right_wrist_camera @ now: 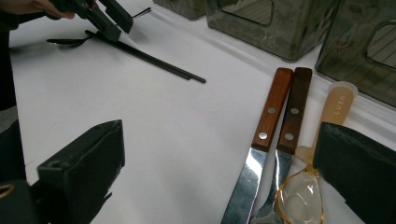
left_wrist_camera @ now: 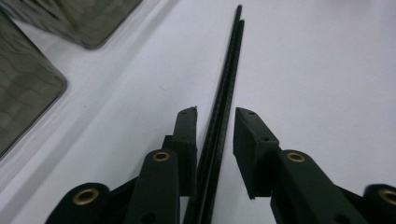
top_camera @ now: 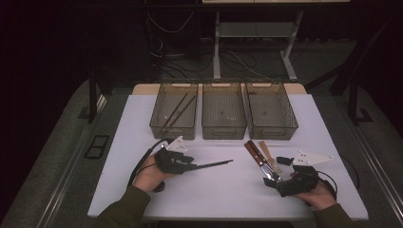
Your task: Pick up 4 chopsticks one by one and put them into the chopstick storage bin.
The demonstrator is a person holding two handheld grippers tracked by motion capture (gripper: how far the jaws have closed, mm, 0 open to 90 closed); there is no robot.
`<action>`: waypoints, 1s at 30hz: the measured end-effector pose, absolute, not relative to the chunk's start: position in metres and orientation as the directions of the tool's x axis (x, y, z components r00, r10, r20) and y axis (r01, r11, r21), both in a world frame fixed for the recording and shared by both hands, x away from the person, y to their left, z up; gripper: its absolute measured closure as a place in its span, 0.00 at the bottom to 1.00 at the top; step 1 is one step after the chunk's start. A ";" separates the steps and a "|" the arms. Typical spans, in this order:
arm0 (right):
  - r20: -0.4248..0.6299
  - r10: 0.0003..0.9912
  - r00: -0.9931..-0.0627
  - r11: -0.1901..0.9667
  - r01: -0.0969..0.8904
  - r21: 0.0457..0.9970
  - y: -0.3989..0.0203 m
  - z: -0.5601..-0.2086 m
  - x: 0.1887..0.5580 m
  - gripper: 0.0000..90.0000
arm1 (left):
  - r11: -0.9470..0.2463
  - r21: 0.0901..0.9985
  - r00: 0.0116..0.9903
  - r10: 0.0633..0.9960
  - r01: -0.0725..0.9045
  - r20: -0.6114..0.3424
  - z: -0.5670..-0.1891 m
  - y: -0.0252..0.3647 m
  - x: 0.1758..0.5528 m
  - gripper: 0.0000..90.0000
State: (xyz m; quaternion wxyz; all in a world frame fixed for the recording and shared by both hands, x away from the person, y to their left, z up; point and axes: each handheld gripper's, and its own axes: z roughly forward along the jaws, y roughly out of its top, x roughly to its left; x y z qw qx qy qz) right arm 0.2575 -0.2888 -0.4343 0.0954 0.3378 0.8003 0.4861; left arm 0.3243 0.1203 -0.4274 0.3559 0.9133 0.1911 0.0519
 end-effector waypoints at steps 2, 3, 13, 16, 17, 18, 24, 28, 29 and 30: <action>0.176 0.633 -0.754 0.300 0.449 0.842 -0.289 -0.434 0.257 0.03 | -0.674 0.671 0.922 0.386 0.309 -0.038 -0.430 0.119 0.326 0.79; 0.177 0.633 -0.754 0.300 0.449 0.842 -0.289 -0.434 0.257 0.03 | -0.678 0.668 0.923 0.383 0.308 -0.036 -0.432 0.118 0.327 0.79; 0.180 0.635 -0.751 0.297 0.452 0.841 -0.289 -0.434 0.258 0.03 | -0.702 0.642 0.931 0.362 0.308 -0.051 -0.440 0.114 0.330 0.81; 0.179 0.634 -0.752 0.299 0.452 0.841 -0.289 -0.434 0.258 0.03 | -0.699 0.643 0.930 0.365 0.313 -0.056 -0.441 0.114 0.331 0.83; 0.178 0.633 -0.753 0.300 0.451 0.841 -0.289 -0.434 0.258 0.03 | -0.700 0.641 0.929 0.365 0.313 -0.055 -0.440 0.115 0.331 0.84; 0.178 0.633 -0.753 0.300 0.451 0.841 -0.289 -0.434 0.258 0.03 | -0.699 0.641 0.929 0.366 0.315 -0.057 -0.441 0.115 0.331 0.84; 0.177 0.633 -0.753 0.301 0.451 0.841 -0.289 -0.434 0.258 0.03 | -0.698 0.639 0.926 0.373 0.323 -0.061 -0.440 0.115 0.331 0.86; 0.179 0.635 -0.752 0.299 0.452 0.840 -0.289 -0.434 0.258 0.03 | -0.693 0.638 0.923 0.378 0.335 -0.074 -0.440 0.115 0.332 0.86; 0.178 0.635 -0.752 0.299 0.452 0.840 -0.289 -0.434 0.258 0.03 | -0.693 0.638 0.922 0.379 0.337 -0.075 -0.440 0.115 0.332 0.86; 0.179 0.635 -0.752 0.299 0.452 0.840 -0.289 -0.434 0.258 0.03 | -0.688 0.640 0.920 0.384 0.342 -0.078 -0.440 0.115 0.331 0.86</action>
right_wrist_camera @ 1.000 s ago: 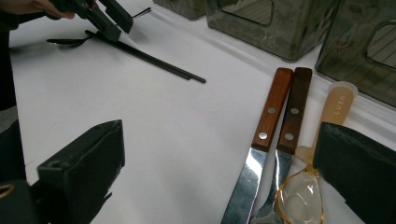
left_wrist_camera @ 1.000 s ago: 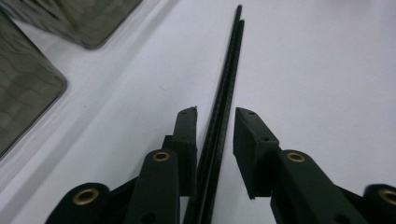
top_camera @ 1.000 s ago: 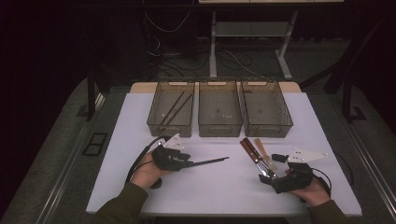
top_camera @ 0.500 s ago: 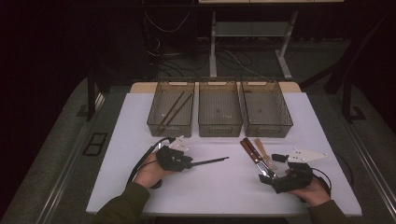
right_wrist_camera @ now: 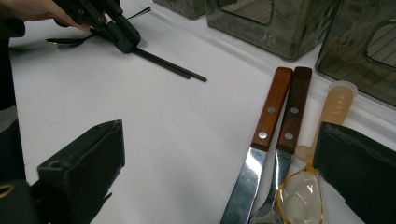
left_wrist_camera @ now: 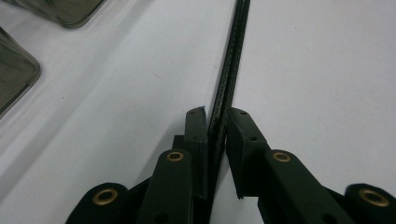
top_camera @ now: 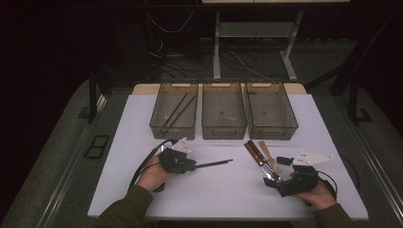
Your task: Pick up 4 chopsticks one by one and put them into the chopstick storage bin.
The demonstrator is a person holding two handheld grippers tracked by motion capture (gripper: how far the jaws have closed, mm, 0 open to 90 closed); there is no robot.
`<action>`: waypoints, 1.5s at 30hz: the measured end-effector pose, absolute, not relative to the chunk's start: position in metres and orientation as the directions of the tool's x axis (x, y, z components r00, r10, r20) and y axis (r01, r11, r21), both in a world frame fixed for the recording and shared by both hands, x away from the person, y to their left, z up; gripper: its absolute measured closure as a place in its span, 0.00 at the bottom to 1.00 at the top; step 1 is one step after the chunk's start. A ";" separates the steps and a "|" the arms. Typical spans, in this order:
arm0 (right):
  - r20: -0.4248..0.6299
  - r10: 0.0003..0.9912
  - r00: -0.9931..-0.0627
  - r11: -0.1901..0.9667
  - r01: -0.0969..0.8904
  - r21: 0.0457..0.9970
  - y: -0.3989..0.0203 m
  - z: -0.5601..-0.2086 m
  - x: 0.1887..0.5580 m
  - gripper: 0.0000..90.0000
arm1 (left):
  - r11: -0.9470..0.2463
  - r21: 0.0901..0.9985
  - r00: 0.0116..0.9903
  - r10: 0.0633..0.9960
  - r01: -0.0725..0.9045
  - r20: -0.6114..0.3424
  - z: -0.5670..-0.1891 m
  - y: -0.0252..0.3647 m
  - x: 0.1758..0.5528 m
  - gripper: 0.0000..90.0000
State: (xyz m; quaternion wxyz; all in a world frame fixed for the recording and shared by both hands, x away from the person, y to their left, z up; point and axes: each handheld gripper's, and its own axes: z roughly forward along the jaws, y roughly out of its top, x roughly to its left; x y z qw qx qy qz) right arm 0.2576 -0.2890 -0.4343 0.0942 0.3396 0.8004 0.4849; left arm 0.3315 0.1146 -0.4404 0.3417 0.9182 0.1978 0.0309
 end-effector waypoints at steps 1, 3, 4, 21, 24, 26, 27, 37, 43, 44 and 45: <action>0.179 0.635 -0.751 0.299 0.453 0.840 -0.289 -0.434 0.258 0.03 | -0.689 0.639 0.920 0.384 0.341 -0.076 -0.440 0.114 0.331 0.86; 0.178 0.634 -0.752 0.300 0.452 0.840 -0.289 -0.434 0.258 0.03 | -0.688 0.639 0.919 0.388 0.344 -0.077 -0.440 0.114 0.331 0.87; 0.178 0.634 -0.753 0.300 0.451 0.841 -0.289 -0.434 0.258 0.03 | -0.686 0.640 0.918 0.389 0.346 -0.080 -0.440 0.114 0.332 0.87; 0.174 0.634 -0.753 0.299 0.447 0.843 -0.289 -0.434 0.258 0.03 | -0.667 0.645 0.909 0.401 0.374 -0.113 -0.441 0.105 0.332 0.88; 0.175 0.634 -0.754 0.300 0.447 0.843 -0.289 -0.434 0.258 0.03 | -0.665 0.648 0.912 0.394 0.371 -0.118 -0.441 0.106 0.332 0.88; 0.174 0.634 -0.754 0.300 0.447 0.843 -0.289 -0.434 0.258 0.03 | -0.665 0.653 0.916 0.384 0.363 -0.118 -0.441 0.106 0.332 0.85; 0.174 0.634 -0.754 0.299 0.446 0.843 -0.289 -0.434 0.258 0.03 | -0.658 0.657 0.914 0.387 0.368 -0.125 -0.440 0.107 0.331 0.82; 0.174 0.635 -0.753 0.298 0.446 0.844 -0.290 -0.434 0.257 0.03 | -0.564 0.729 0.888 0.440 0.389 -0.134 -0.420 0.145 0.313 0.81; 0.170 0.634 -0.755 0.300 0.443 0.845 -0.290 -0.434 0.257 0.03 | -0.577 0.708 0.875 0.468 0.407 -0.122 -0.424 0.165 0.303 0.90; 0.170 0.634 -0.754 0.300 0.443 0.845 -0.290 -0.434 0.257 0.03 | -0.576 0.705 0.873 0.470 0.412 -0.126 -0.426 0.168 0.302 0.92; 0.170 0.634 -0.755 0.300 0.442 0.845 -0.290 -0.434 0.257 0.03 | -0.573 0.702 0.869 0.476 0.422 -0.133 -0.427 0.171 0.302 0.93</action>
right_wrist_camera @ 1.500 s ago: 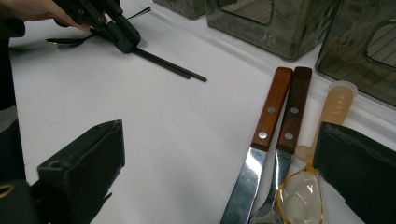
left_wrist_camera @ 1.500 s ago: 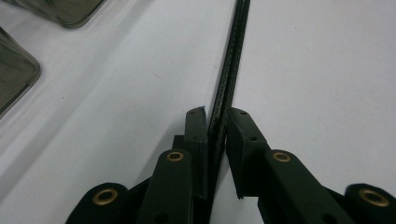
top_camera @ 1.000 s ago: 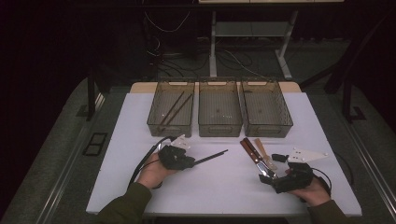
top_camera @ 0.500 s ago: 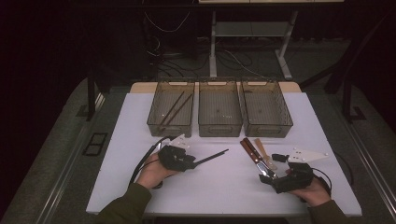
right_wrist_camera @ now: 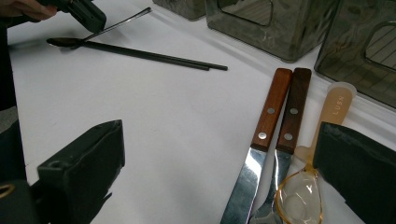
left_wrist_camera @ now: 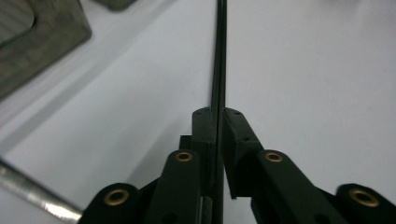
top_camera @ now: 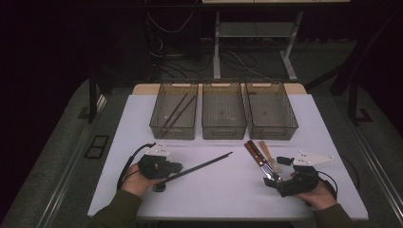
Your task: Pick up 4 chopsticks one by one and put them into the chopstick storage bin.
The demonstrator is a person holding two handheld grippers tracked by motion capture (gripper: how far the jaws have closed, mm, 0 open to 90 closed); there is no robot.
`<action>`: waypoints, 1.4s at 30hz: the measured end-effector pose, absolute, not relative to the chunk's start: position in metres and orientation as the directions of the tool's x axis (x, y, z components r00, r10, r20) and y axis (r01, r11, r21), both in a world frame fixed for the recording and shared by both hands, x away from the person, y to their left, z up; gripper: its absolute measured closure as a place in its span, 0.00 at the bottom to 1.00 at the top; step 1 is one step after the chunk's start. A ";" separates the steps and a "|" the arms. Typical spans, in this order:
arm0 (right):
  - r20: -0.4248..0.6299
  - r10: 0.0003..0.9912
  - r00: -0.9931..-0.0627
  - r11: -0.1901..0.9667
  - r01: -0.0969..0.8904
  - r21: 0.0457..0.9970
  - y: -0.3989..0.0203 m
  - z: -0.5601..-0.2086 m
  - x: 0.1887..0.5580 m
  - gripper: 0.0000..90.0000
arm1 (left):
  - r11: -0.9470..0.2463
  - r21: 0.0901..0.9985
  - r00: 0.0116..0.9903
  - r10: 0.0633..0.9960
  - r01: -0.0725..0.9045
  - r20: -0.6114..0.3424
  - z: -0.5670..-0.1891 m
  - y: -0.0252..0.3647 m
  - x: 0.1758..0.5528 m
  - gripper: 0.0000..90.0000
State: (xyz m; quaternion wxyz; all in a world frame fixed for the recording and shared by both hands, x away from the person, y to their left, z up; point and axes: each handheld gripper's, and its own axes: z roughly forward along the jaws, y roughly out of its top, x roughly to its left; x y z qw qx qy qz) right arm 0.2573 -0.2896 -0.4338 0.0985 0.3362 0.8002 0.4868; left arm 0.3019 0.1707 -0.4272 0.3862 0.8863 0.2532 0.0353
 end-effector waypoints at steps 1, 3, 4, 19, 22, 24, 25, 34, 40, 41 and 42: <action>0.170 0.634 -0.754 0.300 0.442 0.845 -0.289 -0.434 0.257 0.03 | -0.578 0.695 0.868 0.476 0.427 -0.138 -0.429 0.173 0.302 0.94; 0.169 0.634 -0.755 0.301 0.442 0.845 -0.289 -0.434 0.257 0.03 | -0.586 0.690 0.871 0.473 0.425 -0.134 -0.432 0.176 0.303 0.94; 0.170 0.634 -0.754 0.300 0.443 0.845 -0.289 -0.434 0.257 0.03 | -0.579 0.690 0.865 0.482 0.435 -0.141 -0.433 0.176 0.302 0.94; 0.171 0.635 -0.753 0.300 0.445 0.844 -0.289 -0.434 0.257 0.03 | -0.596 0.680 0.873 0.468 0.427 -0.138 -0.438 0.171 0.305 0.89; 0.171 0.634 -0.754 0.301 0.444 0.844 -0.289 -0.434 0.257 0.03 | -0.601 0.677 0.875 0.464 0.426 -0.138 -0.439 0.170 0.305 0.88; 0.172 0.635 -0.753 0.300 0.445 0.844 -0.289 -0.434 0.257 0.03 | -0.599 0.674 0.871 0.469 0.433 -0.143 -0.440 0.169 0.304 0.88; 0.172 0.635 -0.753 0.299 0.445 0.844 -0.289 -0.434 0.257 0.03 | -0.597 0.675 0.871 0.471 0.434 -0.143 -0.440 0.169 0.304 0.88; 0.172 0.635 -0.753 0.298 0.445 0.844 -0.289 -0.434 0.258 0.03 | -0.601 0.681 0.876 0.464 0.419 -0.129 -0.442 0.163 0.305 0.86; 0.170 0.635 -0.754 0.299 0.443 0.845 -0.289 -0.434 0.258 0.03 | -0.619 0.675 0.881 0.463 0.401 -0.097 -0.444 0.158 0.305 0.87; 0.170 0.635 -0.754 0.299 0.443 0.845 -0.289 -0.434 0.258 0.03 | -0.623 0.674 0.882 0.463 0.396 -0.091 -0.444 0.157 0.305 0.87; 0.170 0.635 -0.754 0.299 0.443 0.845 -0.289 -0.434 0.258 0.03 | -0.626 0.673 0.883 0.461 0.393 -0.087 -0.444 0.157 0.305 0.87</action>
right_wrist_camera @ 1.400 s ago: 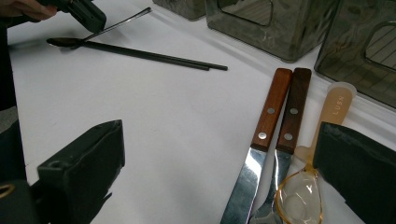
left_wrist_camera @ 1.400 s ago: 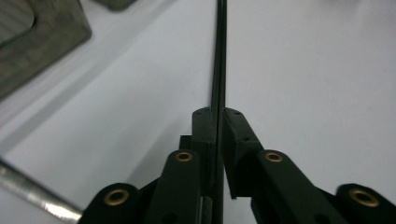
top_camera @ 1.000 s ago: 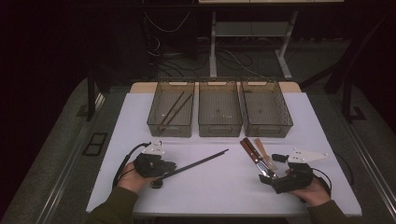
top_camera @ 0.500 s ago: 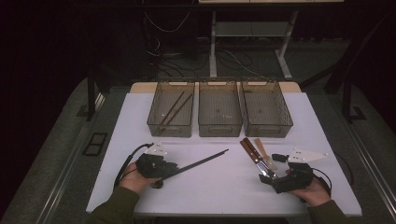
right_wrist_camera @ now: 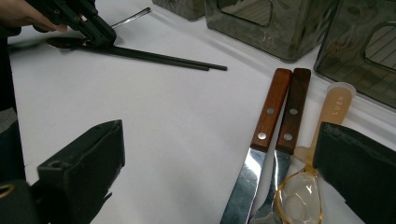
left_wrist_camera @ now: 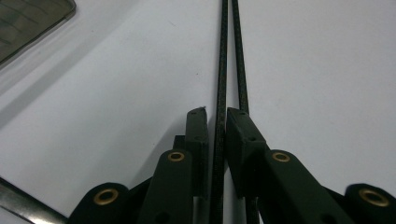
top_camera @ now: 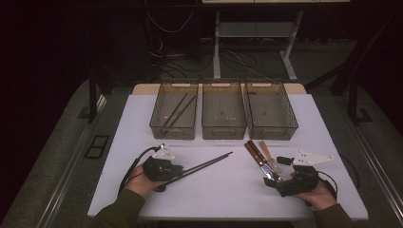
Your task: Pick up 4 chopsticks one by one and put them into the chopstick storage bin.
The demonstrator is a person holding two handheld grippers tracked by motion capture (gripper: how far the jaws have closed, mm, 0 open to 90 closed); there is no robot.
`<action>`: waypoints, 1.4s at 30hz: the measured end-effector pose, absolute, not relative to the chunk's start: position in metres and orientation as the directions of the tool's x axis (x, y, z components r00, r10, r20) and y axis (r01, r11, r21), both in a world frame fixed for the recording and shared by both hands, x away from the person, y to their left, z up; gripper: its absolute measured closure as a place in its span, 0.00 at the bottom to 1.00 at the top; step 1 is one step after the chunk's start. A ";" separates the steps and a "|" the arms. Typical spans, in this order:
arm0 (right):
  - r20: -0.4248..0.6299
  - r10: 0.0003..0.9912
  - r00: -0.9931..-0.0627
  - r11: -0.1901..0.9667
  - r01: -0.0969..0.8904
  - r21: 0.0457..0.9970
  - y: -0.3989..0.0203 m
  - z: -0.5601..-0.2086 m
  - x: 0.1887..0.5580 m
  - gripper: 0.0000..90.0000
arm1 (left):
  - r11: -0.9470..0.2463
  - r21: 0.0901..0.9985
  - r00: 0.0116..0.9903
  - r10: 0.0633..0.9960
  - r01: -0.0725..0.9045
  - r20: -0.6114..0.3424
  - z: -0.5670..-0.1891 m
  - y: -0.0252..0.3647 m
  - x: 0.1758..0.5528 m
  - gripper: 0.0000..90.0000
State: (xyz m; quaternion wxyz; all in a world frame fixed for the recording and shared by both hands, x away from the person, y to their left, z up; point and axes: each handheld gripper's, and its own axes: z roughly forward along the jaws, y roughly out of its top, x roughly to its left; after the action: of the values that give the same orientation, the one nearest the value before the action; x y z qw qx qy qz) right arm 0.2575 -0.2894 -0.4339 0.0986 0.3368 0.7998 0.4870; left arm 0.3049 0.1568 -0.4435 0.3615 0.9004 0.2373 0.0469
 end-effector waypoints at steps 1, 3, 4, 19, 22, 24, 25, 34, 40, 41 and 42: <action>0.171 0.635 -0.754 0.299 0.443 0.845 -0.289 -0.434 0.258 0.03 | -0.628 0.674 0.884 0.460 0.389 -0.082 -0.444 0.157 0.305 0.87; 0.170 0.634 -0.754 0.300 0.443 0.845 -0.289 -0.434 0.258 0.03 | -0.628 0.674 0.884 0.462 0.388 -0.078 -0.444 0.156 0.305 0.87; 0.171 0.634 -0.754 0.300 0.443 0.845 -0.289 -0.434 0.258 0.03 | -0.635 0.672 0.885 0.460 0.382 -0.069 -0.444 0.157 0.305 0.88; 0.171 0.633 -0.755 0.301 0.443 0.844 -0.289 -0.434 0.257 0.03 | -0.634 0.664 0.874 0.482 0.396 -0.061 -0.443 0.154 0.304 0.94; 0.170 0.633 -0.755 0.301 0.443 0.844 -0.289 -0.434 0.257 0.03 | -0.631 0.667 0.872 0.486 0.397 -0.059 -0.443 0.154 0.304 0.94; 0.170 0.633 -0.755 0.302 0.443 0.844 -0.289 -0.434 0.257 0.03 | -0.635 0.669 0.875 0.482 0.386 -0.048 -0.443 0.153 0.305 0.94; 0.171 0.633 -0.755 0.301 0.444 0.844 -0.289 -0.434 0.257 0.03 | -0.632 0.670 0.873 0.485 0.389 -0.050 -0.443 0.153 0.304 0.94; 0.170 0.632 -0.756 0.301 0.442 0.845 -0.289 -0.434 0.257 0.03 | -0.614 0.686 0.870 0.490 0.391 -0.056 -0.438 0.155 0.304 0.94; 0.169 0.633 -0.756 0.302 0.442 0.845 -0.289 -0.433 0.257 0.03 | -0.605 0.697 0.871 0.487 0.384 -0.058 -0.433 0.157 0.304 0.94; 0.169 0.633 -0.756 0.302 0.442 0.845 -0.289 -0.433 0.257 0.03 | -0.604 0.697 0.871 0.487 0.386 -0.061 -0.432 0.158 0.304 0.94; 0.169 0.633 -0.756 0.302 0.442 0.845 -0.289 -0.433 0.257 0.03 | -0.606 0.698 0.874 0.482 0.382 -0.059 -0.431 0.158 0.304 0.94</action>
State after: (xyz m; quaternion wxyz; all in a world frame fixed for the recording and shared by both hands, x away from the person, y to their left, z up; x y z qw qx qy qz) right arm 0.2570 -0.2887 -0.4335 0.0983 0.3354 0.8008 0.4864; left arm 0.3043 0.1583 -0.4308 0.3721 0.8936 0.2417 0.0677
